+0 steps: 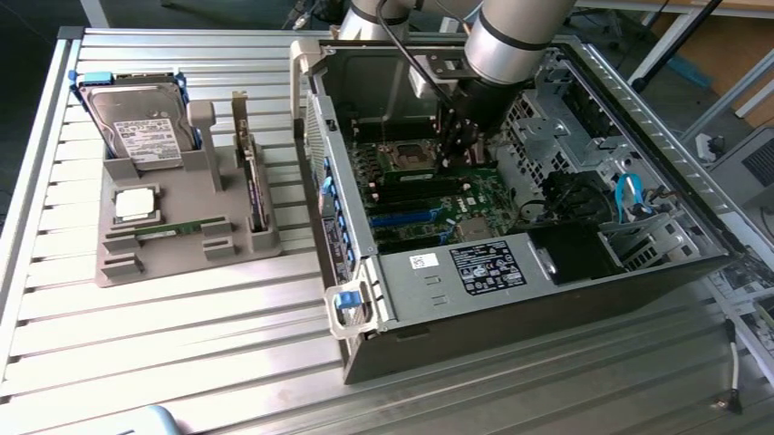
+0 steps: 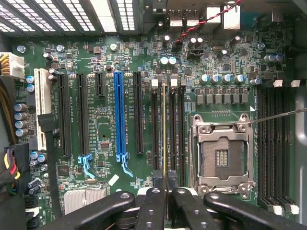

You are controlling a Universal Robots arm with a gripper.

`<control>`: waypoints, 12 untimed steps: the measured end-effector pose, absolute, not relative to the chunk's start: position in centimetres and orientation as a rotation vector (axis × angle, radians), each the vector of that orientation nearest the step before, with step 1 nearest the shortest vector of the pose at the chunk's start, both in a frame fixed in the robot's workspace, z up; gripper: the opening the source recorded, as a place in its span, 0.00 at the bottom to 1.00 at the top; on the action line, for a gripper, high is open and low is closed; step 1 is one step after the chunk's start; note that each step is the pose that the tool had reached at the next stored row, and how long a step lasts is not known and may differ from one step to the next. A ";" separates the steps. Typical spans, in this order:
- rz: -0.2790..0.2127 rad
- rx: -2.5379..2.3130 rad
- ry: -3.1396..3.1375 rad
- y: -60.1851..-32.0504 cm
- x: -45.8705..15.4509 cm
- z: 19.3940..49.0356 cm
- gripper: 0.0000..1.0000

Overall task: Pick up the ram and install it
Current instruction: 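Insert the ram into the slot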

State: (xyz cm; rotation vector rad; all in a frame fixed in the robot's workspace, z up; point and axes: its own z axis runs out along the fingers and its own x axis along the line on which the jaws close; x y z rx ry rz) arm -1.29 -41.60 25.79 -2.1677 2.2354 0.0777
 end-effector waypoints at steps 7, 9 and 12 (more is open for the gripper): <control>0.078 -2.168 2.235 -41.7 -1.3 25.8 0.12; 0.078 -2.168 2.235 -41.8 -1.3 25.8 0.12; 0.078 -2.168 2.235 -41.9 -1.3 25.8 0.12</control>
